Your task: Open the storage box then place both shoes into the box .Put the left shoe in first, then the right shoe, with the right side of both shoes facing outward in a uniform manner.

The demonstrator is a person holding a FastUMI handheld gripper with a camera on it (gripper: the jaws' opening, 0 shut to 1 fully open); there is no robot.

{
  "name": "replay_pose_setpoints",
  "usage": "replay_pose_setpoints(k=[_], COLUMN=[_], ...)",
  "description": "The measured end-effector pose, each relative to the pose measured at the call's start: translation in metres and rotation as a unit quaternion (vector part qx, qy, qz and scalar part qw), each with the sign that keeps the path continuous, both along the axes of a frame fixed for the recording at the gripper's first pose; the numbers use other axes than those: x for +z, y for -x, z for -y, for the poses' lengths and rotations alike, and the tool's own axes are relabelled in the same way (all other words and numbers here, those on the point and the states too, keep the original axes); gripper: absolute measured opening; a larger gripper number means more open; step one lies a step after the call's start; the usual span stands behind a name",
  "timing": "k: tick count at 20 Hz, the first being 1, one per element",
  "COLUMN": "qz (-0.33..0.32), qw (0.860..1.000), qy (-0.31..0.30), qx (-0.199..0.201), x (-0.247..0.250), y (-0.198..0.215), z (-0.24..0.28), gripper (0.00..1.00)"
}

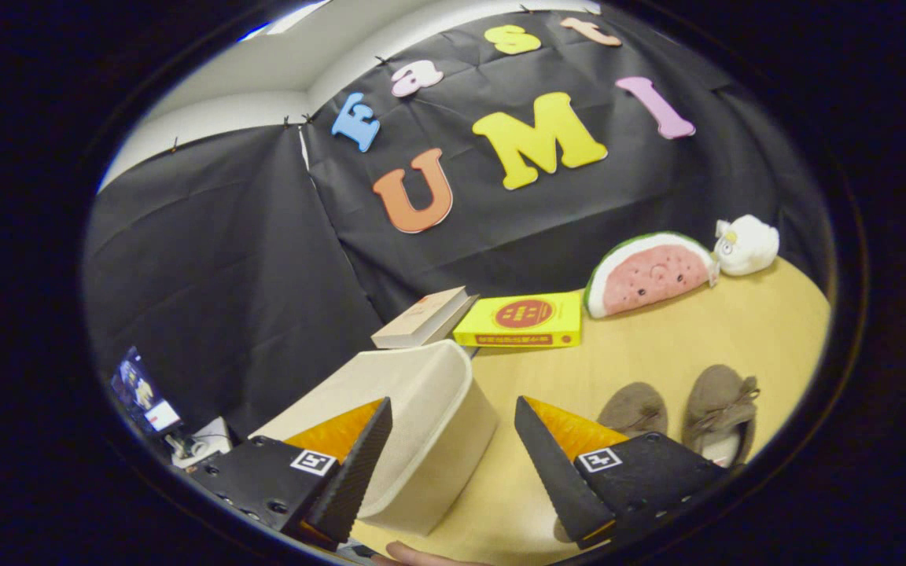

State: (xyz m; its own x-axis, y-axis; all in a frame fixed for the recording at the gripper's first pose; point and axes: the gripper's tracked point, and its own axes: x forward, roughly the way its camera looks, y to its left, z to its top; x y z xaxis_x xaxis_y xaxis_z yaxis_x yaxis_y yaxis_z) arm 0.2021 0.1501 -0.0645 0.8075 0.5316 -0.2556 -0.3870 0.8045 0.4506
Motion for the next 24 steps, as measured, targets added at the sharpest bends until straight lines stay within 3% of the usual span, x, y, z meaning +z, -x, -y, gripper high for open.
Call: replay_pose_setpoints(k=[3,8,16,17,19,24], qz=[-0.045,-0.092,-0.205,-0.218,-0.230,-0.232], qw=[0.997,0.986,0.946,0.940,0.936,0.943], qy=[-0.052,-0.086,-0.178,-0.188,-0.201,-0.178], qx=[0.045,0.107,0.178,0.181,0.172,0.160], x=[-0.004,-0.017,-0.033,-0.031,-0.030,-0.027], y=[-0.010,-0.012,-0.015,-0.016,-0.021,-0.017], z=[-0.016,-0.030,-0.052,-0.052,-0.051,-0.041], gripper=[0.95,0.95,0.95,0.92,0.76,0.61])
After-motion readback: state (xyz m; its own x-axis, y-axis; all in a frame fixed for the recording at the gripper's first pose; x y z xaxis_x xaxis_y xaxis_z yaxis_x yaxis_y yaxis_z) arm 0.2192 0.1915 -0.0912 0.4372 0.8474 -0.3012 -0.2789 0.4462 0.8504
